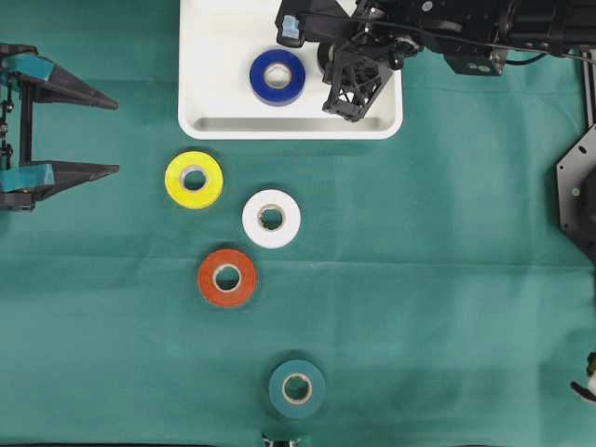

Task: Pick up the tape from a random location and place it into the white case.
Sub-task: 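Lower the black roll into the tray beside the blue roll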

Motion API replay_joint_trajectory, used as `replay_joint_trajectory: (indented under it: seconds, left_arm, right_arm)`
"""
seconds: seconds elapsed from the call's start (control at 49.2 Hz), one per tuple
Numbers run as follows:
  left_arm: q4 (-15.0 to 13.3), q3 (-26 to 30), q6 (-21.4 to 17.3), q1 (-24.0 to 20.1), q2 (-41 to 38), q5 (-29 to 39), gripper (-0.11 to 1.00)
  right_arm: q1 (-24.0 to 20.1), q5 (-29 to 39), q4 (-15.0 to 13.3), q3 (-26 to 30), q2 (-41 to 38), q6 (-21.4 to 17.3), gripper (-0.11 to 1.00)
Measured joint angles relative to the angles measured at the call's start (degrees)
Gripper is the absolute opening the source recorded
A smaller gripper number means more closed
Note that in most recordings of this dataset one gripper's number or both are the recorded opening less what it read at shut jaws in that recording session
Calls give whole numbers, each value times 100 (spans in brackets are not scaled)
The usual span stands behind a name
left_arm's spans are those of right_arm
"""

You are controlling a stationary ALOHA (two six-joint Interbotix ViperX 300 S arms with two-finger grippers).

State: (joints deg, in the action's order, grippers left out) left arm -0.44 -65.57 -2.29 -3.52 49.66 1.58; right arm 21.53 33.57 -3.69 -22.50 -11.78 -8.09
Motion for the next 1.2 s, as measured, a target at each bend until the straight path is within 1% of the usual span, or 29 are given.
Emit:
replay_joint_trajectory:
  seconds: [0.244, 0.264, 0.448, 0.509, 0.549, 0.631, 0.956, 1.058, 1.2]
  left_arm:
    - [0, 0, 0, 0, 0, 0, 98]
    - [0, 0, 0, 0, -9, 0, 98]
    - [0, 0, 0, -9, 0, 0, 98]
    - [0, 0, 0, 0, 0, 0, 98]
    - [0, 0, 0, 0, 0, 0, 98]
    - [0, 0, 0, 0, 0, 0, 98]
    - [0, 0, 0, -9, 0, 0, 98]
    - [0, 9, 0, 0, 0, 0, 98]
    - [0, 0, 0, 0, 0, 0, 98]
  right_arm:
    - [0, 9, 0, 0, 0, 0, 26]
    - [0, 9, 0, 0, 0, 0, 29]
    - [-9, 9, -53, 0, 0, 0, 83]
    - [-9, 9, -97, 0, -9, 0, 91]
    - [0, 9, -105, 0, -9, 0, 92]
    - [0, 18, -123, 0, -9, 0, 89]
    - [-9, 44, -114, 0, 35, 0, 90]
    - [-9, 167, -123, 0, 158, 0, 90]
    - [-9, 527, -123, 79, 483, 9, 90]
